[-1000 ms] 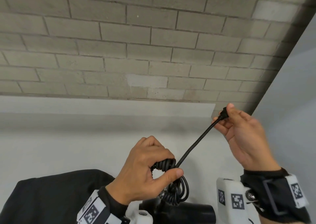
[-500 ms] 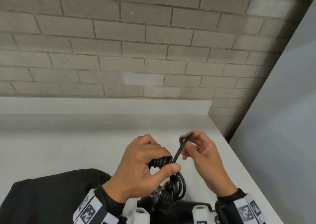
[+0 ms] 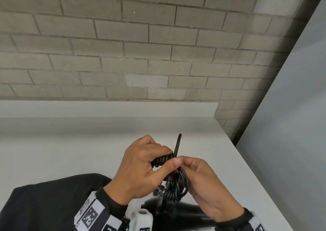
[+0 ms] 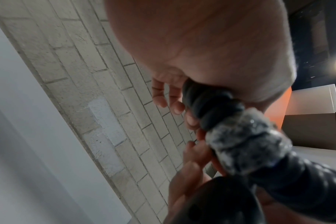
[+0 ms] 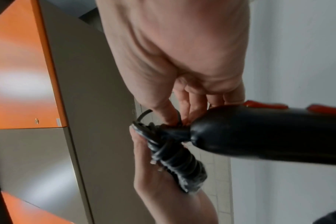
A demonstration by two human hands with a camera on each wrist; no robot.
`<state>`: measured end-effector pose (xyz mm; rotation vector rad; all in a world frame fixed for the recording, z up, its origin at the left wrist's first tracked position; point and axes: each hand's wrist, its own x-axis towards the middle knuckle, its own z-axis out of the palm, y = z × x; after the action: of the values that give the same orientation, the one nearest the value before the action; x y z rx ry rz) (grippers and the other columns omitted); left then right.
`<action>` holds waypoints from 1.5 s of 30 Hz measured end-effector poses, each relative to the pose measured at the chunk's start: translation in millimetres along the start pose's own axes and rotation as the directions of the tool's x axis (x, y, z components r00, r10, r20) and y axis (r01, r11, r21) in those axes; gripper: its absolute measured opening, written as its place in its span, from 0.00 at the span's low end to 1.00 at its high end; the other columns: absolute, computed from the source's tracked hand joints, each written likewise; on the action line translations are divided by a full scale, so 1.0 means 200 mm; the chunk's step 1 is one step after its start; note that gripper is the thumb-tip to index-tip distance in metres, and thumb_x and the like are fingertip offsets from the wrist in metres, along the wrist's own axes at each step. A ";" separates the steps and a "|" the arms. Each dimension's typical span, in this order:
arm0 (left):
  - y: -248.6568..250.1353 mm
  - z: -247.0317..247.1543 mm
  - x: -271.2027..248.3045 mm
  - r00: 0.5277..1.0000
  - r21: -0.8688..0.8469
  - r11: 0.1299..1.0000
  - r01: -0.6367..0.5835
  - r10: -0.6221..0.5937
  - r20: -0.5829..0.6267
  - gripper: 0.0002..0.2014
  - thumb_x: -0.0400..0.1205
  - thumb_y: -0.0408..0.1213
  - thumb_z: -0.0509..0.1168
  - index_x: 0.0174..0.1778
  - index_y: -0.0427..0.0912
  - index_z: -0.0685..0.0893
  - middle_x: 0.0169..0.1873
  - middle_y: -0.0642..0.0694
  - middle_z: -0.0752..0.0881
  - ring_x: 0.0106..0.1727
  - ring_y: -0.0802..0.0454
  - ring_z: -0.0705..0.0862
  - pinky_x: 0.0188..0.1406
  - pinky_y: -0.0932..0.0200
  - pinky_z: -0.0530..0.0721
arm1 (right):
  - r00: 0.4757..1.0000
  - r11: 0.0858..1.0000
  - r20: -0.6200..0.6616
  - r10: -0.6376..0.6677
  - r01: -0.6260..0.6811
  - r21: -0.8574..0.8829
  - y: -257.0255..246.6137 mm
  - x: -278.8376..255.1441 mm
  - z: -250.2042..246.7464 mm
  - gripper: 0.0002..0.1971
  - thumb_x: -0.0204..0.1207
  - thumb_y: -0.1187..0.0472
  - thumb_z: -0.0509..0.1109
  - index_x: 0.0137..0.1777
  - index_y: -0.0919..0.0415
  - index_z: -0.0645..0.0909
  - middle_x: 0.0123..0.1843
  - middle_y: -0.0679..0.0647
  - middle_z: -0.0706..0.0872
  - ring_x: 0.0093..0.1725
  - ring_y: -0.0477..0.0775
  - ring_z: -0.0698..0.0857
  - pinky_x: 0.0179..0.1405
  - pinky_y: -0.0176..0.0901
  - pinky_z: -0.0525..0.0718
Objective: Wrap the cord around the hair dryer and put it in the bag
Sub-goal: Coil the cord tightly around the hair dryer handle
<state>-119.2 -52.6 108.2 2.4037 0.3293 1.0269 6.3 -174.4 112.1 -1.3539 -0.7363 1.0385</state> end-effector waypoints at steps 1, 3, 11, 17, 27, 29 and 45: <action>0.00 0.00 0.00 1.000 -0.003 1.000 0.008 -0.008 0.002 0.19 0.83 0.62 0.61 0.37 0.55 0.88 0.25 0.57 0.80 0.39 0.52 0.78 0.36 0.53 0.78 | 1.000 1.000 0.015 0.010 -0.011 0.021 -0.01 -0.01 0.01 0.09 0.79 0.64 0.70 0.54 0.65 0.88 0.44 0.67 0.92 0.42 0.59 0.90 0.55 0.58 0.85; 0.00 0.00 0.00 1.000 -0.014 1.000 0.026 -0.026 0.003 0.18 0.83 0.62 0.61 0.38 0.57 0.89 0.26 0.58 0.81 0.39 0.52 0.78 0.36 0.52 0.79 | 0.999 0.997 0.035 0.019 -0.021 0.076 -0.01 -0.02 0.02 0.10 0.79 0.65 0.69 0.59 0.63 0.85 0.42 0.68 0.91 0.39 0.59 0.89 0.49 0.56 0.85; 0.01 -0.02 0.00 0.996 0.005 0.996 0.088 -0.088 -0.005 0.19 0.82 0.65 0.59 0.36 0.60 0.87 0.30 0.62 0.85 0.42 0.53 0.79 0.37 0.53 0.79 | 0.978 0.987 0.149 -0.147 0.136 0.081 0.04 -0.11 0.01 0.31 0.63 0.64 0.76 0.63 0.51 0.67 0.48 0.63 0.89 0.46 0.59 0.86 0.47 0.55 0.85; 0.02 0.02 -0.01 0.989 0.007 0.989 0.147 -0.147 0.002 0.22 0.81 0.68 0.56 0.36 0.57 0.86 0.27 0.58 0.83 0.42 0.54 0.77 0.37 0.54 0.78 | 0.937 0.889 -0.077 -0.340 0.294 -0.351 0.04 -0.18 0.13 0.30 0.69 0.67 0.80 0.58 0.38 0.68 0.44 0.50 0.92 0.47 0.50 0.90 0.53 0.40 0.85; 0.05 0.06 -0.01 0.976 0.020 0.976 0.215 -0.214 -0.032 0.24 0.79 0.69 0.55 0.33 0.56 0.85 0.28 0.58 0.83 0.43 0.56 0.78 0.36 0.62 0.77 | 0.757 0.672 -0.193 -0.624 0.395 -0.626 0.16 -0.15 0.16 0.24 0.76 0.53 0.73 0.57 0.20 0.69 0.50 0.32 0.87 0.41 0.45 0.90 0.35 0.44 0.89; 0.04 0.06 -0.02 0.975 0.015 0.976 0.219 -0.218 -0.045 0.24 0.79 0.69 0.55 0.33 0.56 0.85 0.27 0.58 0.82 0.42 0.57 0.79 0.36 0.61 0.78 | 0.686 0.555 -0.173 -0.707 0.387 -0.736 0.17 -0.14 0.15 0.18 0.75 0.44 0.68 0.62 0.25 0.71 0.55 0.29 0.84 0.49 0.42 0.87 0.37 0.47 0.89; 0.02 0.07 -0.04 0.976 -0.134 0.969 0.209 -0.216 -0.036 0.16 0.79 0.64 0.63 0.38 0.55 0.78 0.28 0.55 0.78 0.30 0.55 0.76 0.31 0.70 0.71 | 0.557 0.599 -0.310 -0.770 0.465 -0.652 0.16 -0.17 0.16 0.17 0.67 0.49 0.78 0.51 0.34 0.75 0.52 0.34 0.85 0.55 0.37 0.84 0.51 0.15 0.74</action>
<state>-113.7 -64.2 97.7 2.1758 0.5104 0.9802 -42.3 -194.6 89.4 -1.5296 -0.9692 -0.2209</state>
